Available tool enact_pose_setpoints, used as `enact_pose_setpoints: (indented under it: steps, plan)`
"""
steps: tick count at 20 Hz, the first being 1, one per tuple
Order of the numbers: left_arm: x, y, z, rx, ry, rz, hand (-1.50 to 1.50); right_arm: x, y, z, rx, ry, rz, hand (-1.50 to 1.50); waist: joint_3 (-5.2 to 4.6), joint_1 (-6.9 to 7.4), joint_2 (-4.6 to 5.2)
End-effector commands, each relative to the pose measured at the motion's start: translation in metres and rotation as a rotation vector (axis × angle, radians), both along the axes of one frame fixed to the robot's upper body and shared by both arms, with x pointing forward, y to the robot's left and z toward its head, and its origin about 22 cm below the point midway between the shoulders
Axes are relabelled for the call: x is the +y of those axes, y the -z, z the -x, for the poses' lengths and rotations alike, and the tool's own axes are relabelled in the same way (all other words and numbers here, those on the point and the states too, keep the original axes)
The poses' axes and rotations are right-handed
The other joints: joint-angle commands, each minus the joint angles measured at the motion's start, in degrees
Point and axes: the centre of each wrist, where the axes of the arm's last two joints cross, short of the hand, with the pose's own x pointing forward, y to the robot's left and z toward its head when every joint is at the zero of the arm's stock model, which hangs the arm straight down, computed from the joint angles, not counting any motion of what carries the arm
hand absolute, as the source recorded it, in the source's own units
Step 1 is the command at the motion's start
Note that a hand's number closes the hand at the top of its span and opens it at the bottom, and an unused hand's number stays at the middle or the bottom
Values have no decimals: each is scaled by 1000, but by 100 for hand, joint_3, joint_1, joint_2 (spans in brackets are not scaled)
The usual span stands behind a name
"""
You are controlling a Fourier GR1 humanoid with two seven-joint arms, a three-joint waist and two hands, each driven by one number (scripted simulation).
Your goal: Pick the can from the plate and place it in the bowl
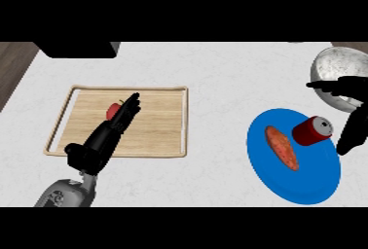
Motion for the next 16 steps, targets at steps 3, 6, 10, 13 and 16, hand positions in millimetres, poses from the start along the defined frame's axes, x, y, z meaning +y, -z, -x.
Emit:
enact_pose_setpoints:
  steps: [3, 6, 10, 13, 16]
  plan:
    - [7, 5, 12, -5, -8, 3, 0, 10, 3, 19, 2, -11, 38, -150, 3, -33, -10]
    - [1, 6, -6, 11, -11, 8, 0, 23, 19, 15, -53, -7, 42, -150, 5, -18, 5]
    - [-9, 1, 5, 1, -10, 14, 0, 8, 21, 21, -108, -11, 72, -150, 6, -18, 1]
    - [17, -7, -11, -3, 12, 4, 0, 9, 36, 35, -160, -4, 59, -150, 5, -44, 1]
    - [-2, 2, 17, -14, -7, -3, 0, 30, 35, 37, -199, -8, 99, -150, 5, -13, -5]
